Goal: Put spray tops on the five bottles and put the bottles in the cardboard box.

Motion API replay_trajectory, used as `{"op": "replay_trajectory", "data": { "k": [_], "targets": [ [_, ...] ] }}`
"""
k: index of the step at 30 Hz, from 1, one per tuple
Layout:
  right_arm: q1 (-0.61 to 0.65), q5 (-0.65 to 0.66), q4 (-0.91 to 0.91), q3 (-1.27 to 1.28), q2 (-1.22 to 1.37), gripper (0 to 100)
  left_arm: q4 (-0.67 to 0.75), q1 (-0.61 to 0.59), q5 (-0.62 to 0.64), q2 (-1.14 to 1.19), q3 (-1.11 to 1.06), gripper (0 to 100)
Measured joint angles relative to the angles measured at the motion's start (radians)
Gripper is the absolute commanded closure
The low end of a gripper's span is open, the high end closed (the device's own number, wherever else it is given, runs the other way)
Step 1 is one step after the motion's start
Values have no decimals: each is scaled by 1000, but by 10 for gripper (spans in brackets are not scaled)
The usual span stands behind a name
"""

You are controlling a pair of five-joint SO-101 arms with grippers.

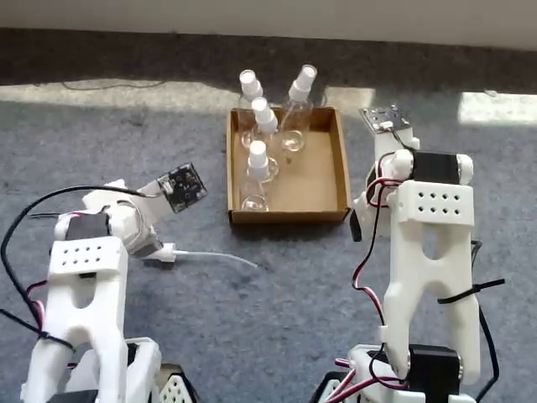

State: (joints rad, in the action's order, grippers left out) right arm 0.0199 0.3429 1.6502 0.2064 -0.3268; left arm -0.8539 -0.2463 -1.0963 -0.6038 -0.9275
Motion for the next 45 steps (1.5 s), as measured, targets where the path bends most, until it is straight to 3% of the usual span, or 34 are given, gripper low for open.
{"op": "replay_trajectory", "data": {
  "k": [5,11,14,17,24,33,37,45],
  "targets": [
    [0,0,0,0,0,995,-150,-2,456,-28,63,698],
    [0,0,0,6,0,995,-195,-2,971,192,178,698],
    [0,0,0,6,0,995,-245,-2,1181,347,264,695],
    [0,0,0,6,0,995,-351,-11,1315,483,358,694],
    [0,0,0,6,0,995,-571,-14,1367,721,552,697],
    [0,0,0,6,0,995,-580,20,1367,937,689,702],
    [0,0,0,6,0,995,-580,34,1366,957,740,764],
    [0,0,0,6,0,995,-583,35,1206,965,868,796]
  ]
}}
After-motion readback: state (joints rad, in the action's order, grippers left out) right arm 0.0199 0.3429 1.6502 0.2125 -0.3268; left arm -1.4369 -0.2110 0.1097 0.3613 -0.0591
